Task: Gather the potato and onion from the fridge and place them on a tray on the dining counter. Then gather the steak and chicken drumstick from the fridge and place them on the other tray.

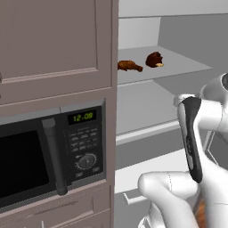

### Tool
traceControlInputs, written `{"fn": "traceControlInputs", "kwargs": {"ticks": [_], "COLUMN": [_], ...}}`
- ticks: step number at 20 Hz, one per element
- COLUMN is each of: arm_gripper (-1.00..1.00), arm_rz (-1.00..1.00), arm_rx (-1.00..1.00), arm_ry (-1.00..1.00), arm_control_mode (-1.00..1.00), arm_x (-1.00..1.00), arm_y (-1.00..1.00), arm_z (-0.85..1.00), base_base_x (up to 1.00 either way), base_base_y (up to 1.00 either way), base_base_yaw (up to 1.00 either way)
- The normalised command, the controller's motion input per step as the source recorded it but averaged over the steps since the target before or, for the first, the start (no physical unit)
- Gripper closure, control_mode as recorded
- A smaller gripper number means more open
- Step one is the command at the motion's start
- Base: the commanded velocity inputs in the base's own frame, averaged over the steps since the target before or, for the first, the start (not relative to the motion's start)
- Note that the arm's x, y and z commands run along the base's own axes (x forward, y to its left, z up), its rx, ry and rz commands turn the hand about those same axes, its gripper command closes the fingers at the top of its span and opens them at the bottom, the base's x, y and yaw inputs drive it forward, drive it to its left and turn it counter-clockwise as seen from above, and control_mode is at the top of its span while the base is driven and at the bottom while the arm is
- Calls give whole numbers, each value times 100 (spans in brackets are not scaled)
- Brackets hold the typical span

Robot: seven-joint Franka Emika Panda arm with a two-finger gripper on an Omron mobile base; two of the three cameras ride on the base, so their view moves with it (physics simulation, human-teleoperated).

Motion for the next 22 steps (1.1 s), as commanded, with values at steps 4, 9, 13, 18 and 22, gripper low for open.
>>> {"fn": "traceControlInputs", "kwargs": {"ticks": [4, 9, 13, 18, 22], "arm_gripper": [100, 100, 100, 100, 100], "arm_rz": [-7, 0, 0, 0, 0], "arm_rx": [-2, 0, 0, 0, 0], "arm_ry": [-28, -31, -2, 0, 0], "arm_control_mode": [-100, -100, 100, 100, 100], "arm_x": [-97, -73, -66, 0, 0], "arm_y": [54, 53, 15, 0, 0], "arm_z": [52, 62, 65, 0, 0], "base_base_x": [0, 0, -25, -96, -100], "base_base_y": [0, 0, 3, 14, 45], "base_base_yaw": [0, 0, 1, 7, 4]}}
